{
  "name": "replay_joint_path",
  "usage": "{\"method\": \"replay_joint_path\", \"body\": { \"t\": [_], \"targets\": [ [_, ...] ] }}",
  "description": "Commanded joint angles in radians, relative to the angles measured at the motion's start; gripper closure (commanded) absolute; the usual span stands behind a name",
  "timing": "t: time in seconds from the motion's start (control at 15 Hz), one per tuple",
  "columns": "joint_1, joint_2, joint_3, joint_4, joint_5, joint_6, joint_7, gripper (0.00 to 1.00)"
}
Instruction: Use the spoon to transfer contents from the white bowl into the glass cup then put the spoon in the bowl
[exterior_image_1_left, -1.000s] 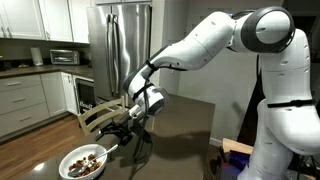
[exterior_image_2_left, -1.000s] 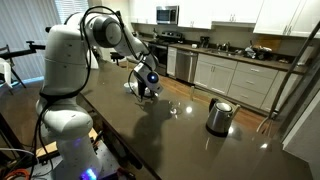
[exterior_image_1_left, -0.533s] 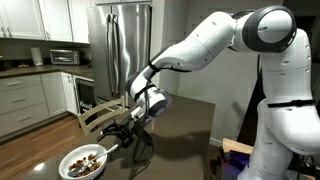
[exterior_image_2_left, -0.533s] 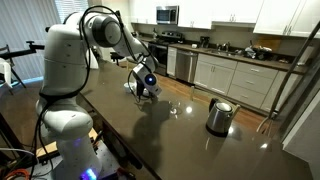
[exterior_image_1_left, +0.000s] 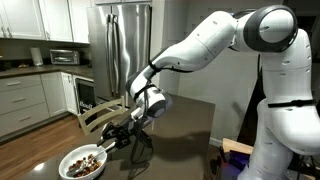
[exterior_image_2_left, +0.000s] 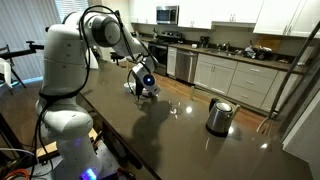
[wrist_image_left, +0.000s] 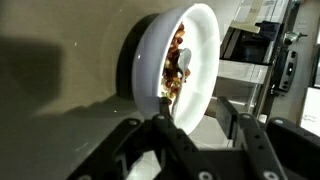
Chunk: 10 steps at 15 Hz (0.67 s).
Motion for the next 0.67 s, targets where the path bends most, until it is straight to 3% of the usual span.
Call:
{"method": "replay_joint_path", "body": {
  "t": [0.0,0.2,0.33,0.6],
  "targets": [
    [0.012,-0.036,0.001,-0.027,0.045,0.023,-0.043,0.78],
    [0.013,-0.043,0.0,-0.032,0.049,0.023,-0.047,0.96],
    [0.013,-0.047,0.0,-0.037,0.049,0.022,-0.048,1.0],
    [0.011,-0.055,0.0,-0.045,0.039,0.017,-0.042,0.97]
  ]
}}
